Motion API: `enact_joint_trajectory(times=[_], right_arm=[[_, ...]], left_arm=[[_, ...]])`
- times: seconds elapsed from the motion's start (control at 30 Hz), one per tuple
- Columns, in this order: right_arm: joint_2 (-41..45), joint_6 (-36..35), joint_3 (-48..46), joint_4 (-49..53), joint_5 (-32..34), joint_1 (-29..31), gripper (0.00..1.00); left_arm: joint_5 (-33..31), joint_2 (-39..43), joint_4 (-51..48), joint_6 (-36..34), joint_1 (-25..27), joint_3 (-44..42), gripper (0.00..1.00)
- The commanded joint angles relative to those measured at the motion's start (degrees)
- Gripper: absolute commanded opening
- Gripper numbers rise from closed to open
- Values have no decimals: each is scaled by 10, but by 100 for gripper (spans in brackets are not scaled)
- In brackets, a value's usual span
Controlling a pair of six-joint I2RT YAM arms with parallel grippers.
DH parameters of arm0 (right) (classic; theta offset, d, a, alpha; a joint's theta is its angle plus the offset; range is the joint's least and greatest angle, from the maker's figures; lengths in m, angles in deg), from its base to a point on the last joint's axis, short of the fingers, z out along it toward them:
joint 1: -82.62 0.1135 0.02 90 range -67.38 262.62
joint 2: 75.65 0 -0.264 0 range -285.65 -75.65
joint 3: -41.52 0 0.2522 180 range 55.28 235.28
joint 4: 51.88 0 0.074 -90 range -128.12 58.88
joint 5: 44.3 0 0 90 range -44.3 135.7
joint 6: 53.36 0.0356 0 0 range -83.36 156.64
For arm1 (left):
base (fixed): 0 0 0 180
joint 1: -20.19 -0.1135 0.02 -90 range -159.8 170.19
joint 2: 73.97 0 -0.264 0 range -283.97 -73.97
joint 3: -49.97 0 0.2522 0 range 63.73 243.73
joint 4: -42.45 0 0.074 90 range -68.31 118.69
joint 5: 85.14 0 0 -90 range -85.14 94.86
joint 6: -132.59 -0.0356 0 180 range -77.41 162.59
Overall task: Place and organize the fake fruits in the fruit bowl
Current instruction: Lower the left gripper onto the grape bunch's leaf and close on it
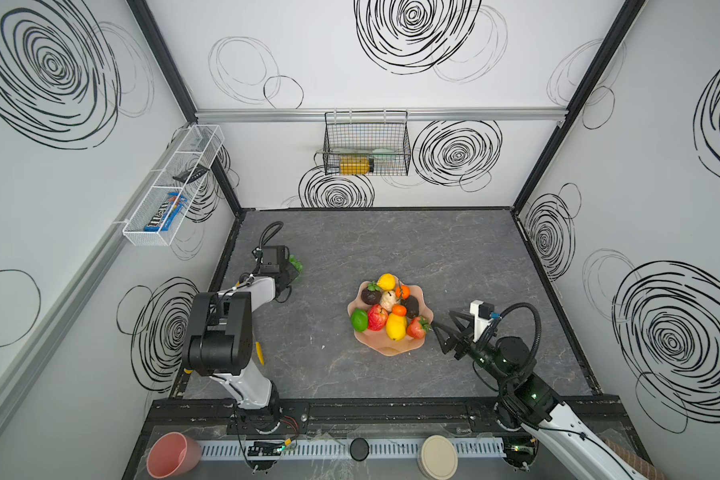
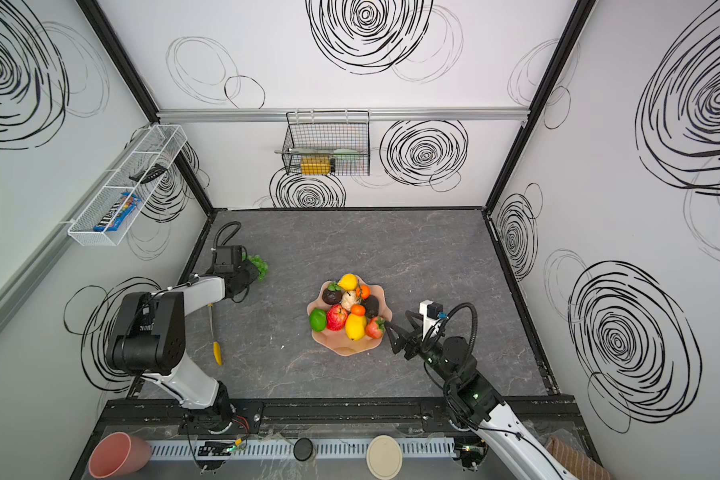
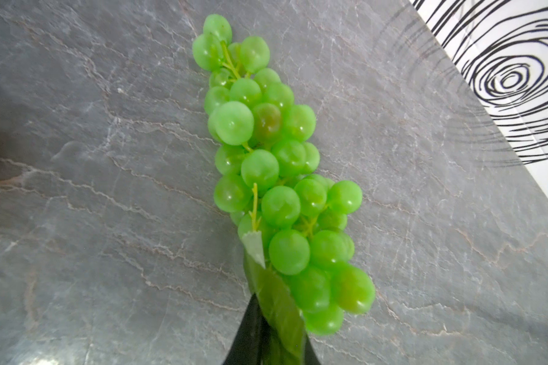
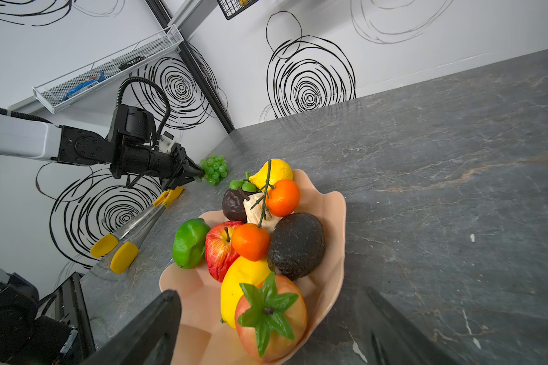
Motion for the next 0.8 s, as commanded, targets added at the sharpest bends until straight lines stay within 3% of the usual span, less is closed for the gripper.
enact_joint_trajectory(times=[0.0,0.77], right_arm=[[-4,2,-8,-19,-2,-3,90],[-5,2,-8,-21,-2,-3,90]], left_arm=[[-4,21,8,-3,4,9,14],[-8,86,-2,-2,40,-5,0]])
